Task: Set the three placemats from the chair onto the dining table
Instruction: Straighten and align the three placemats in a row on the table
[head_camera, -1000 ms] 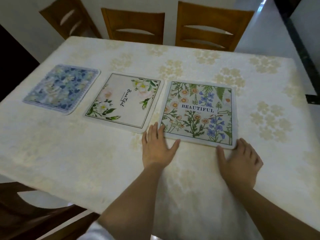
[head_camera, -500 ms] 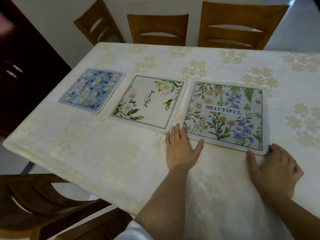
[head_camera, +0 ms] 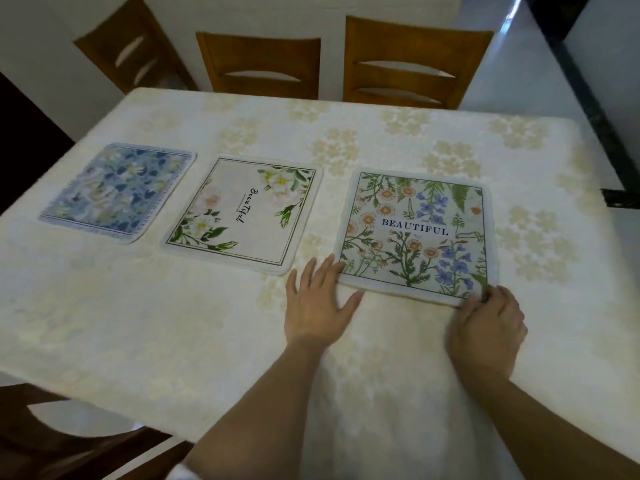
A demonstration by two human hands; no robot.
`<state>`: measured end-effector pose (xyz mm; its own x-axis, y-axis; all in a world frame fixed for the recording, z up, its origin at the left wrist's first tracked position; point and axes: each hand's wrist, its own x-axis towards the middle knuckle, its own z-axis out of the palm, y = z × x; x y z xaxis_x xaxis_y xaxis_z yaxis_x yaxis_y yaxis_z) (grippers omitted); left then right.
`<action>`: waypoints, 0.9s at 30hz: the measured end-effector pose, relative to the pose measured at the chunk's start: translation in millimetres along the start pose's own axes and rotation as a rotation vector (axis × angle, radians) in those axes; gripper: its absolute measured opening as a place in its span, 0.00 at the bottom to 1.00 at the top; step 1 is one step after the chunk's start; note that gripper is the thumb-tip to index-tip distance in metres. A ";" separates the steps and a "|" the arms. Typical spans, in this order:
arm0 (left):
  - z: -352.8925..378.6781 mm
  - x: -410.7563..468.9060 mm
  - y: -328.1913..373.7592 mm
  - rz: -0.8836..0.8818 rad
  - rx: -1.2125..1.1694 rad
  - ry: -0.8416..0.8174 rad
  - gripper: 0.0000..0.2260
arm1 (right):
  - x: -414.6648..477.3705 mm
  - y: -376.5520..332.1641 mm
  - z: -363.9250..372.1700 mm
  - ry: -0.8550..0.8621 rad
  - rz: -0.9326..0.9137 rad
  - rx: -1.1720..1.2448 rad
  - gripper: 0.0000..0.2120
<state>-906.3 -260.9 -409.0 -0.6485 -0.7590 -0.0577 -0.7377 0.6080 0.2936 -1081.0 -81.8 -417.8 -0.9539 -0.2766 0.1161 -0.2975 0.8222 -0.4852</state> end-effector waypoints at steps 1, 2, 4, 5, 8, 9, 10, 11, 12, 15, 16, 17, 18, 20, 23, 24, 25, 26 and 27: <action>0.4 -0.2 -0.1 -0.001 -0.002 0.007 0.30 | -0.2 -0.2 0.0 -0.006 -0.007 -0.013 0.22; 1.0 0.0 0.0 -0.002 -0.009 0.015 0.29 | -0.4 -0.4 -0.6 -0.011 -0.021 -0.024 0.23; 1.2 0.0 -0.1 -0.005 -0.028 0.032 0.27 | -0.9 -0.7 -1.5 -0.028 -0.074 -0.035 0.24; 1.3 0.0 -0.1 -0.006 -0.036 0.037 0.27 | -1.3 -0.8 -1.8 -0.045 -0.105 -0.040 0.25; 1.2 0.0 -0.3 -0.006 -0.048 0.047 0.27 | -2.3 0.0 -2.5 -0.086 -0.169 -0.099 0.31; 1.3 0.0 -0.1 -0.008 -0.045 0.049 0.27 | -2.4 0.7 -2.6 -0.098 -0.184 -0.126 0.33; 1.6 0.0 0.0 -0.011 -0.042 0.050 0.27 | -2.6 1.2 -3.1 -0.118 -0.197 -0.146 0.36; 2.1 0.3 -0.1 -0.015 -0.039 0.052 0.27 | -2.8 1.7 -3.3 -0.144 -0.208 -0.159 0.37; 2.7 0.5 -0.4 -0.019 -0.042 0.054 0.27 | -3.0 1.8 -3.8 -0.167 -0.217 -0.170 0.37; 3.0 1.0 -1.9 -0.029 -0.072 0.070 0.27 | -3.3 -0.1 -6.1 -0.212 -0.246 -0.205 0.34; 2.8 0.9 -2.0 -0.033 -0.078 0.073 0.27 | -2.8 -0.8 -6.6 -0.226 -0.260 -0.212 0.32; 2.6 0.8 -2.1 -0.036 -0.080 0.074 0.27 | -2.6 -1.3 -7.1 -0.235 -0.279 -0.220 0.31; 2.7 0.6 -2.1 -0.037 -0.079 0.075 0.27 | -2.3 -1.5 -7.5 -0.244 -0.310 -0.233 0.29; 3.1 0.1 -2.0 -0.037 -0.086 0.083 0.27 | -1.9 -2.0 -7.8 -0.277 -0.419 -0.281 0.28; 3.4 1.7 -1.9 -0.044 -0.111 0.111 0.26 | 0.9 -3.5 -7.9 -0.290 -0.456 -0.256 0.26; 3.6 1.7 -2.2 -0.046 -0.118 0.122 0.26 | 0.8 -4.3 -8.8 -0.287 -0.443 -0.238 0.26; 3.7 1.1 -2.4 -0.049 -0.128 0.131 0.26 | -0.3 -4.7 -9.3 -0.277 -0.431 -0.225 0.26; 3.2 0.7 -1.8 -0.052 -0.137 0.135 0.26 | -1.1 -4.7 -9.3 -0.268 -0.419 -0.206 0.27; 2.5 0.1 -1.4 -0.054 -0.142 0.135 0.27 | -2.0 -5.2 -9.4 -0.256 -0.395 -0.178 0.28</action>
<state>-905.8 -261.2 -411.8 -0.5709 -0.8196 0.0484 -0.7304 0.5339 0.4259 -1077.8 -80.8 -407.4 -0.7338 -0.6785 0.0343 -0.6571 0.6960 -0.2894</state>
